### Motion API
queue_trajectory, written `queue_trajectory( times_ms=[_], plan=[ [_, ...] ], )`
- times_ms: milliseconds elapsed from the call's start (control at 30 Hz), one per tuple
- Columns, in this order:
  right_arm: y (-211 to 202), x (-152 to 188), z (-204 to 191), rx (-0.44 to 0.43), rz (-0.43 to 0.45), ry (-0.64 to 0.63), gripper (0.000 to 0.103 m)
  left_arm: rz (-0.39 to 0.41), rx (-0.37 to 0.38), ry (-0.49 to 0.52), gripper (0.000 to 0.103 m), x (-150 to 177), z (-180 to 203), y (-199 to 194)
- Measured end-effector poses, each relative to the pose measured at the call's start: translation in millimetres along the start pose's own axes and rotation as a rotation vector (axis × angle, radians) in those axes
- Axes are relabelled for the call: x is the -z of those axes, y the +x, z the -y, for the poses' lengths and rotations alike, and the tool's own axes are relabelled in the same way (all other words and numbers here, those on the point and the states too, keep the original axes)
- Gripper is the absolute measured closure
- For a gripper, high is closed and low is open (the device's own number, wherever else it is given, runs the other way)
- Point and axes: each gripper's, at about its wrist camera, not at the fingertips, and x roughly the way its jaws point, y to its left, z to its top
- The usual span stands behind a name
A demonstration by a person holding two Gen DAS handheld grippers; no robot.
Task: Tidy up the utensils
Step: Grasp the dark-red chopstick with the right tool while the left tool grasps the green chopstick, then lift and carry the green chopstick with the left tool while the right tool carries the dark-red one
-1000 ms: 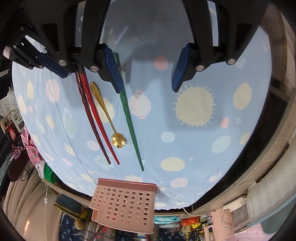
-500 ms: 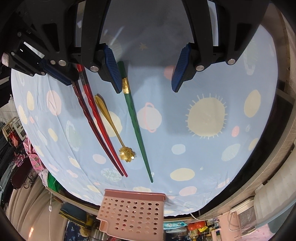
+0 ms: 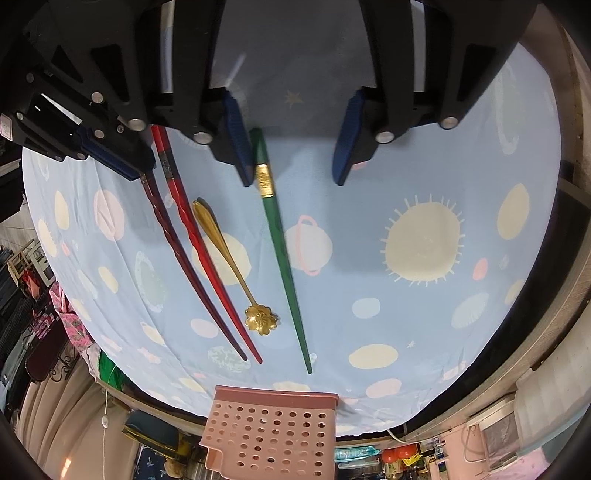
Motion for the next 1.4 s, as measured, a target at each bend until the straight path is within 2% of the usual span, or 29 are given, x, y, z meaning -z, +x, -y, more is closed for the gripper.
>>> queue_trajectory(
  times_ms=[367, 600, 800, 1067, 1400],
  plan=[
    [0, 0, 0, 0.000, 0.000, 0.000, 0.096, -0.001, 0.030, 0.014, 0.095, 1, 2, -1],
    [-4, 1, 2, -0.007, 0.004, 0.008, 0.096, 0.000, 0.042, 0.005, 0.095, 2, 0, -5],
    [-23, -1, 7, -0.017, 0.050, 0.029, 0.096, 0.031, 0.047, -0.025, 0.096, -1, -9, -21],
    [-58, -19, 13, -0.047, 0.146, 0.066, 0.096, 0.129, 0.066, -0.065, 0.096, -20, -20, -61],
    [-106, -67, 26, -0.100, 0.302, 0.111, 0.096, 0.271, 0.081, -0.082, 0.096, -68, -27, -109]
  ],
)
